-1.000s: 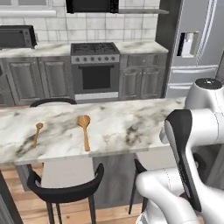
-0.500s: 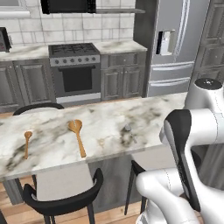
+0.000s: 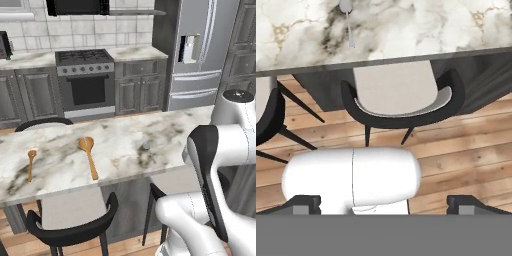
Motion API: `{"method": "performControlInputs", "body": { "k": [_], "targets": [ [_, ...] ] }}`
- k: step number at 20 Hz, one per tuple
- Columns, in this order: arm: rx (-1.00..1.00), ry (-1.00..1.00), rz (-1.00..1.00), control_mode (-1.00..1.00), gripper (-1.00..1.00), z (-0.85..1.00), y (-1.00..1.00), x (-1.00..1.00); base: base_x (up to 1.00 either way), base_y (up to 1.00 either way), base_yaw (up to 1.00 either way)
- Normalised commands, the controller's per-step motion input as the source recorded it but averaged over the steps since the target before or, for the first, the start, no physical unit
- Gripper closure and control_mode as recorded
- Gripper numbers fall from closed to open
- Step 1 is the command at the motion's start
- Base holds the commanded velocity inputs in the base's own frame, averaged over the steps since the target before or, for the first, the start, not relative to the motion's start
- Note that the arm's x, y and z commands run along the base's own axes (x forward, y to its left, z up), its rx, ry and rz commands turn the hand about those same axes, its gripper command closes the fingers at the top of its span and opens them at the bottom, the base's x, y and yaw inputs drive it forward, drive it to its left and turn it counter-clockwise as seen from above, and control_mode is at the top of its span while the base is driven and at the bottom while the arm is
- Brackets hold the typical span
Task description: Pick up the metallic utensils from the counter and place them in the open drawer. Make sure not to pick up any wooden utensils.
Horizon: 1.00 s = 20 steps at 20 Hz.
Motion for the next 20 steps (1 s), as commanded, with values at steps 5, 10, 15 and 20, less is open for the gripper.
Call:
{"method": "performControlInputs", "body": {
  "k": [5, 10, 15, 20],
  "targets": [
    [0.0, 0.0, 0.0, -1.0, -1.0, 0.0, 0.0, 0.0, 0.0, 0.0, 0.0],
    [0.1, -0.17, 0.35, -1.0, -1.0, 0.0, 0.05, 0.59, 0.0, 0.0, 0.0],
    [0.19, -0.11, 0.55, -1.0, -1.0, 0.0, 0.02, 1.0, 0.0, 0.0, 0.0],
    [0.03, 0.0, 0.25, -1.0, -1.0, -0.01, 0.0, 0.9, 0.0, 0.0, 0.0]
  ]
}}
